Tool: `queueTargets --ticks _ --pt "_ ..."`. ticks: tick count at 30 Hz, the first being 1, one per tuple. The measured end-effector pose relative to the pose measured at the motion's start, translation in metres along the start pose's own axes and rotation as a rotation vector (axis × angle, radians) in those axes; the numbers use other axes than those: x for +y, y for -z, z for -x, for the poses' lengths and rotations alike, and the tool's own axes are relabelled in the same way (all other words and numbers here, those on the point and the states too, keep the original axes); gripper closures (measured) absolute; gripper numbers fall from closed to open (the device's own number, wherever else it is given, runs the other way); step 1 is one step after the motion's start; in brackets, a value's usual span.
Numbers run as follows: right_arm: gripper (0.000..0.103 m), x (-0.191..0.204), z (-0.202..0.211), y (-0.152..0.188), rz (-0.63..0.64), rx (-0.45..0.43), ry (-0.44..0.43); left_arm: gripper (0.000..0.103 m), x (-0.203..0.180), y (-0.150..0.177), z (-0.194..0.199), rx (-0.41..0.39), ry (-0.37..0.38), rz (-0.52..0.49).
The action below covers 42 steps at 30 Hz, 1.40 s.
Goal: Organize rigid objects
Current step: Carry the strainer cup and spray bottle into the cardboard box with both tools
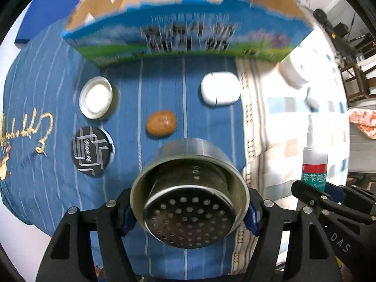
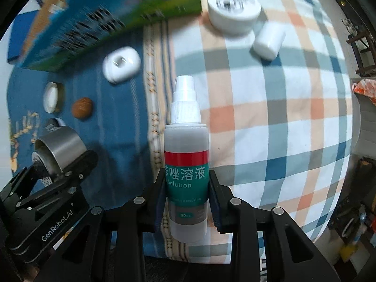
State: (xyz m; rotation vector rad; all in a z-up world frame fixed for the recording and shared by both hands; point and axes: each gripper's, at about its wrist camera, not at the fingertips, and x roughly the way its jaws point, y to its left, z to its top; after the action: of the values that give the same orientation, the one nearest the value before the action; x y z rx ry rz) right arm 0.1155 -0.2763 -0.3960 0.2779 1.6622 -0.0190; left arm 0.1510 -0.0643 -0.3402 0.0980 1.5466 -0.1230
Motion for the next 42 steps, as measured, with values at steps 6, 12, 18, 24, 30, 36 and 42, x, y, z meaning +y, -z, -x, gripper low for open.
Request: queueTargets --ticks 6,12,18,24,30,36,42 --pt "0.068 0.007 0.059 0.007 0.043 -0.099 -0.039 0.034 0.007 -0.010 0.063 -0.095 0.036 0.011" --pt "0.068 0.016 0.118 -0.001 0.077 -0.189 -0.097 0.034 0.000 -0.030 0.119 -0.206 0.070 0.019" --pt "0.068 0.041 0.163 -0.026 0.114 -0.263 -0.149 0.034 0.008 -0.060 0.152 -0.295 0.102 0.018" --pt "0.068 0.058 0.187 -0.069 0.143 -0.302 -0.151 0.034 0.015 -0.103 0.159 -0.335 0.095 0.012" --pt "0.069 0.071 0.183 -0.127 0.128 -0.319 -0.123 0.034 0.023 -0.153 0.141 -0.322 0.095 0.007" --pt "0.069 0.072 0.156 -0.196 0.069 -0.295 -0.100 0.034 0.028 -0.199 0.109 -0.288 0.125 0.008" --pt "0.069 0.072 0.104 -0.262 0.020 -0.218 -0.095 0.034 0.033 -0.246 0.066 -0.209 0.210 0.017"
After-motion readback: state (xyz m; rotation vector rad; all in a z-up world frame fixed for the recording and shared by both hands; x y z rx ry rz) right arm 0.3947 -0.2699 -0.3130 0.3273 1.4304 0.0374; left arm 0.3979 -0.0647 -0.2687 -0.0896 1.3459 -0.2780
